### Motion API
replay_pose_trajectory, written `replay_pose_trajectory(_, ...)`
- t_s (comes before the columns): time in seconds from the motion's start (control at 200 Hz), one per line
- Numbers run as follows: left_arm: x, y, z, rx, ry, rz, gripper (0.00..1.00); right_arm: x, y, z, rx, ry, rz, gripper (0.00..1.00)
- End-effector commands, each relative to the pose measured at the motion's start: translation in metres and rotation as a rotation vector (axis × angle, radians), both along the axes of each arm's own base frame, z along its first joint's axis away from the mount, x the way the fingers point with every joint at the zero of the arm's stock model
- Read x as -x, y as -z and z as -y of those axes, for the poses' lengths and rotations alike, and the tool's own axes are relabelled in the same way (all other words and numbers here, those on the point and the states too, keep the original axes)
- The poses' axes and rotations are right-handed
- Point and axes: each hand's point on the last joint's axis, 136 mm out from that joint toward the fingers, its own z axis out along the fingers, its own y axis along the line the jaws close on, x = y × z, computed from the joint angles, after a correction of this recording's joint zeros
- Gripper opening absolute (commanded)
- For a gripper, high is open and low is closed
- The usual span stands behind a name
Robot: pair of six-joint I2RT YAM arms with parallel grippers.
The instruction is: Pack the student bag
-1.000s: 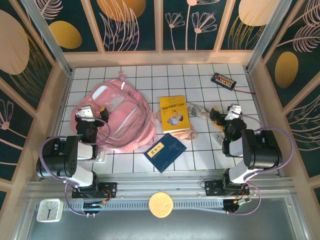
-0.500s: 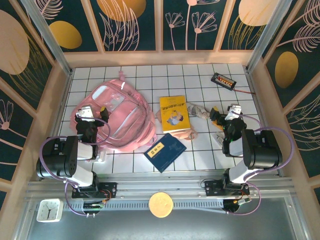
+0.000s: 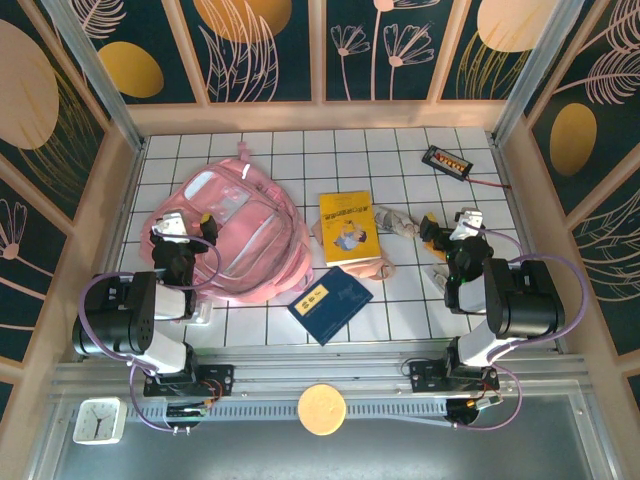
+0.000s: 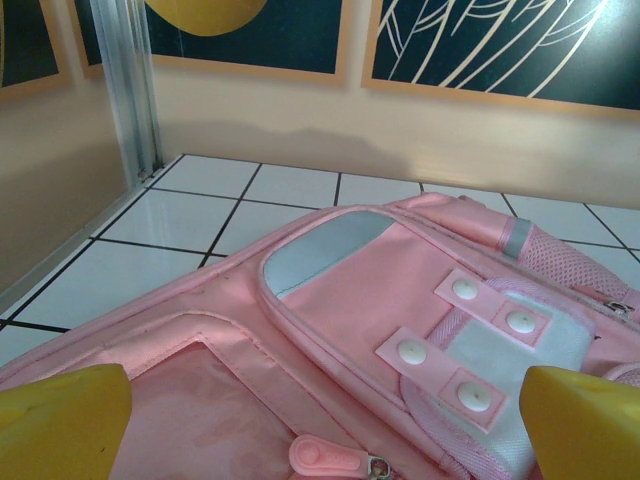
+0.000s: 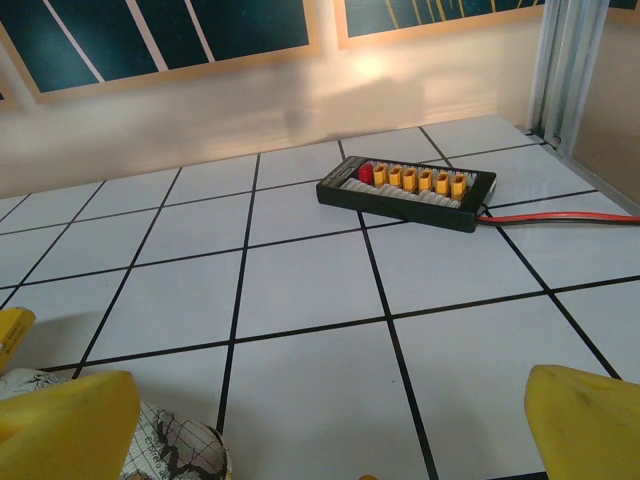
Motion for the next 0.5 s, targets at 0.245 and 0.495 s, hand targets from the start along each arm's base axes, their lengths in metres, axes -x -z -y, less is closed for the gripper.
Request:
replay_pose_trajectory(0.245, 0.004, -0.013, -0.011, 0.013, -0.057, 0.059, 0.99, -0.004, -0.009, 0.000, 0.003, -0.006, 0.032, 0.99)
replay_pose_trajectory(0.495, 0.029, -0.040, -0.046, 0.092, -0.281, 0.050, 0.99, -0.019, -0.046, 0.034, -0.056, 0.184, -0.027, 0.99)
